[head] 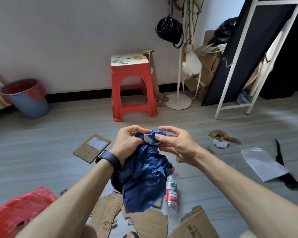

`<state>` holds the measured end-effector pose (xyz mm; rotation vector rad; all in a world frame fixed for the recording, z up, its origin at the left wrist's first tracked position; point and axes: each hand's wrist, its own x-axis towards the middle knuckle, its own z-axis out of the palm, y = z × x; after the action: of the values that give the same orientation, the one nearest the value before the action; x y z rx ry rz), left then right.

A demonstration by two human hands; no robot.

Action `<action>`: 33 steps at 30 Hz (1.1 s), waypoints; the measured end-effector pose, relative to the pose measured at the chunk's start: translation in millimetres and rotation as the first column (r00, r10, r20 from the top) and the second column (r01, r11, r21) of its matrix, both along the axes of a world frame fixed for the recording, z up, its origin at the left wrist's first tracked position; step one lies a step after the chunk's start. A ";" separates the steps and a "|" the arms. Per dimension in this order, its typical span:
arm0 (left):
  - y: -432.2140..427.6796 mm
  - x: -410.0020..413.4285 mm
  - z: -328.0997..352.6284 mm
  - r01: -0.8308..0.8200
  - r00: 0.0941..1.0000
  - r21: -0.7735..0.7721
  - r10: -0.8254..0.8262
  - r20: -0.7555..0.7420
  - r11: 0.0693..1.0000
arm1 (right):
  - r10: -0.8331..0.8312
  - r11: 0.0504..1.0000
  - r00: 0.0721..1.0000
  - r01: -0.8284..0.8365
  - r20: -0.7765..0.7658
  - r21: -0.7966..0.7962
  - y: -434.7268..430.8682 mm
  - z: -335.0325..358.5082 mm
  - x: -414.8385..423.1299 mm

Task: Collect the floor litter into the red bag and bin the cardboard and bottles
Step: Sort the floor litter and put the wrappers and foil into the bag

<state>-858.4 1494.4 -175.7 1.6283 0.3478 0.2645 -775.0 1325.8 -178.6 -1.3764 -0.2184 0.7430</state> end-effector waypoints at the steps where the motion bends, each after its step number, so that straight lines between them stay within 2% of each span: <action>1: -1.5 0.3 1.9 -0.002 1.000 -0.061 0.002 -0.014 0.998 | -0.031 0.999 1.000 0.031 0.002 0.010 1.2 -2.3 1.0; 4: -0.8 0.5 6.7 0.051 0.991 -0.343 -0.091 -0.100 0.938 | -0.095 0.995 0.993 0.093 0.069 0.027 2.4 -5.0 2.7; 5: -1.4 -0.1 8.2 0.080 0.982 -0.390 -0.140 -0.128 0.917 | -0.113 0.994 0.987 0.111 0.111 0.022 2.2 -5.5 2.0; 7: -1.6 -1.1 8.5 0.179 0.959 -0.370 -0.246 -0.141 0.912 | -0.128 0.990 0.966 0.138 0.223 -0.026 3.4 -8.6 -0.7; 9: -0.1 -0.2 5.6 0.227 0.952 -0.342 -0.282 -0.121 0.912 | -0.136 0.986 0.951 0.158 0.277 -0.060 5.6 -11.4 -4.1; 11: 3.3 1.6 4.3 0.185 0.964 -0.254 -0.225 -0.140 0.949 | -0.150 0.985 0.948 0.168 0.281 -0.042 7.1 -14.6 -6.5; 13: 5.1 2.5 5.1 0.155 0.968 -0.086 -0.168 -0.185 0.984 | -0.169 0.983 0.951 0.181 0.259 -0.026 7.0 -15.7 -5.3; 15: 3.8 2.7 4.9 0.132 0.974 -0.013 -0.132 -0.186 0.991 | -0.136 0.988 0.967 0.148 0.214 -0.041 5.5 -12.7 -2.7; 17: 4.2 2.3 4.7 0.101 0.983 -0.007 -0.101 -0.156 0.995 | -0.064 0.992 0.981 0.082 0.181 -0.092 4.2 -6.6 0.5; 20: 8.0 -0.7 6.6 0.117 0.981 -0.087 -0.129 -0.148 0.989 | -0.009 0.978 0.996 0.028 0.092 -0.205 -2.1 -5.3 6.0; 22: 10.7 -3.7 7.2 0.163 0.967 -0.148 -0.187 -0.173 0.976 | 0.069 0.976 0.997 -0.071 -0.019 -0.204 -7.2 -5.5 7.4; 24: 10.4 -5.0 7.0 0.188 0.959 -0.165 -0.217 -0.183 0.968 | 0.190 0.968 0.980 -0.196 -0.053 -0.157 -8.9 -4.9 5.3; 26: 8.7 -4.3 4.8 0.178 0.964 -0.079 -0.189 -0.184 0.981 | 0.185 0.976 0.983 -0.185 -0.014 -0.119 -2.6 -4.3 -0.8; 29: 7.4 -1.9 -3.3 0.135 0.985 0.222 -0.107 -0.137 0.966 | 0.107 0.991 0.990 -0.099 0.087 -0.092 8.2 -8.5 -4.4; 31: 8.7 -1.4 -9.2 0.084 0.996 0.457 -0.056 -0.074 0.886 | 0.106 0.989 0.984 -0.089 0.145 -0.120 8.4 -10.2 -2.9; 33: 12.3 -3.2 -12.5 0.090 0.996 0.605 -0.057 -0.074 0.791 | 0.142 0.979 0.974 -0.111 0.179 -0.170 4.4 -11.6 1.0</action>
<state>-861.6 1506.7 -188.2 2.2898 0.2463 0.2926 -773.9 1330.2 -190.1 -1.5992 -0.4078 0.7470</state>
